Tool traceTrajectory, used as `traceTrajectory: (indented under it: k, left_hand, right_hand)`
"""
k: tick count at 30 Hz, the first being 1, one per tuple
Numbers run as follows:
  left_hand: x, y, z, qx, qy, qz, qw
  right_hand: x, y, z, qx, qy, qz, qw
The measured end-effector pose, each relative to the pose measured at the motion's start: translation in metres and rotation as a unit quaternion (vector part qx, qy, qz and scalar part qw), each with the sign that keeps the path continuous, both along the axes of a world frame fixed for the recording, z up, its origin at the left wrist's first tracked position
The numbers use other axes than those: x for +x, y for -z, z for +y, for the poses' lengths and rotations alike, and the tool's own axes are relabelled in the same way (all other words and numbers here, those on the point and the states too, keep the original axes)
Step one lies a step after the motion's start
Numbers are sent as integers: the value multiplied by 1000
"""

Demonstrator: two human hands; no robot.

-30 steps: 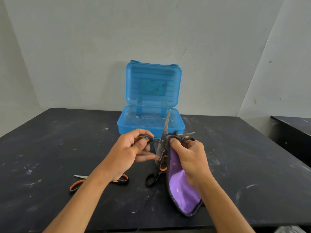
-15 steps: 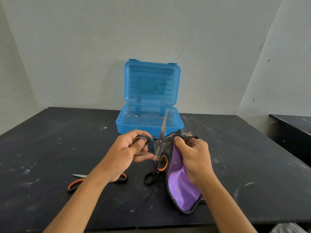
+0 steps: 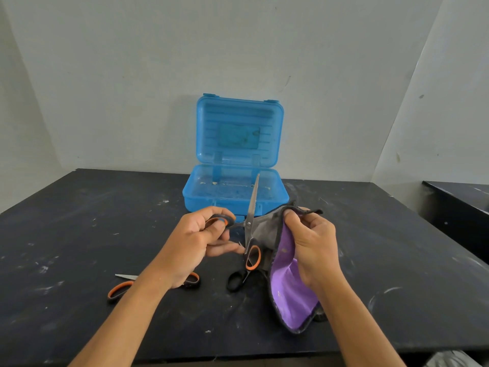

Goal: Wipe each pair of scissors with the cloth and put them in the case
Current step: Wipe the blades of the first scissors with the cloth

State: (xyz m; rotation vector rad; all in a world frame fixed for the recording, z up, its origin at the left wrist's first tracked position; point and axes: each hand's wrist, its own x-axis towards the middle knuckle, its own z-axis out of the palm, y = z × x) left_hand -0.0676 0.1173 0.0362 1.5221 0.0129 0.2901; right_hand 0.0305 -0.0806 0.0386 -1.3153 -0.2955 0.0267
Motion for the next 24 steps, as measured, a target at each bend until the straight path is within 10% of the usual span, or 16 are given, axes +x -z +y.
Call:
traceTrajectory:
  k: [24]
  left_hand:
    - [-12,-6,21,37,-58,12,998]
  right_hand:
    - [22,-5,-26,-24,39,-5,999]
